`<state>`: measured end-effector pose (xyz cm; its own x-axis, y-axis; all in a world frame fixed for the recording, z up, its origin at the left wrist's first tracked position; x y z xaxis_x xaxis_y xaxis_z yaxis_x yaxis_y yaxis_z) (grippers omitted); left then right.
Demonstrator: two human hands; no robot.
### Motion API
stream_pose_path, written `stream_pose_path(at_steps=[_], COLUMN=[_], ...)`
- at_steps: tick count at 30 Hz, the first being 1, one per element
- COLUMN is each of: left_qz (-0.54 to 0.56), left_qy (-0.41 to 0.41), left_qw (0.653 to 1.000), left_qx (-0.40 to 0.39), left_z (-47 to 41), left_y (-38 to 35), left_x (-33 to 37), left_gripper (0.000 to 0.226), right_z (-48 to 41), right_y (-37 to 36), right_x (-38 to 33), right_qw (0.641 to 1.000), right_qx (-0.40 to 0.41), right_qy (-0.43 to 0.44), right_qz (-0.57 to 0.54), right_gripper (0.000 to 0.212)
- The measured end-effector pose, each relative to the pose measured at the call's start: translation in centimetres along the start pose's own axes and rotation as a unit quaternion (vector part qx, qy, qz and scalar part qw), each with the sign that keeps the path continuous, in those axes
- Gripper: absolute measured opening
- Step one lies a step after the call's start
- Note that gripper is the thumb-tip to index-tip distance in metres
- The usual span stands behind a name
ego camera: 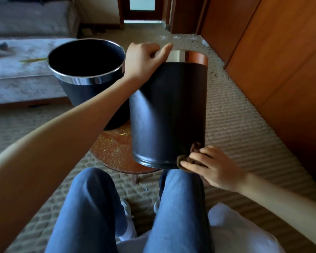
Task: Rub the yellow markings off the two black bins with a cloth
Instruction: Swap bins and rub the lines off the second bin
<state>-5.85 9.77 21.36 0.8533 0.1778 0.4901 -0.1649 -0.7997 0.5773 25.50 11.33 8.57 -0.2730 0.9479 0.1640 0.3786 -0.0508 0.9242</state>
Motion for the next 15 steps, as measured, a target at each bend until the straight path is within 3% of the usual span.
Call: stream_pose_path(at_steps=[2,5,7,9,12,15], left_qz=[0.0,0.015,0.029,0.022,-0.004,-0.007], left_qy=[0.008,0.002,-0.007,-0.01,-0.006,0.011], left_qw=[1.0,1.0,1.0,1.0,1.0,1.0], left_qx=[0.001,0.001,0.005,0.008,0.01,0.011], left_z=[-0.2,-0.1,-0.1,-0.1,-0.1,0.0], left_y=[0.0,-0.1,-0.3,-0.4,-0.3,-0.2], left_x=[0.0,0.8,1.5,1.7,1.6,1.5], left_gripper=[0.07,0.07,0.069,0.067,0.068,0.07], right_z=[-0.2,-3.2,-5.3,-6.9,-9.6,-11.8], right_y=[-0.1,-0.4,0.3,1.4,3.9,4.5], right_x=[-0.1,-0.1,1.7,4.8,9.7,10.5], right_qw=[0.999,0.994,0.989,0.985,0.96,0.934], right_qx=[0.029,0.072,0.086,0.127,0.228,0.274], right_qy=[0.001,0.072,0.085,0.035,-0.125,-0.226], right_qz=[0.013,0.049,0.09,0.109,0.104,0.035], right_gripper=[0.047,0.031,0.032,0.036,0.036,0.036])
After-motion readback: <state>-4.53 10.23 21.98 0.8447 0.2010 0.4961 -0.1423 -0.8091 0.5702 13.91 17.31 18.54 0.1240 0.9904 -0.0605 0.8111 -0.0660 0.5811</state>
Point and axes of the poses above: each hand's wrist, its own z-axis away from the middle knuckle, its own y-axis out of the back of the hand, x = y × z, the point moved 3 cm from there along -z, towards the middle knuckle, and after that the axes turned 4 degrees about -z, right-handed, at the moved point
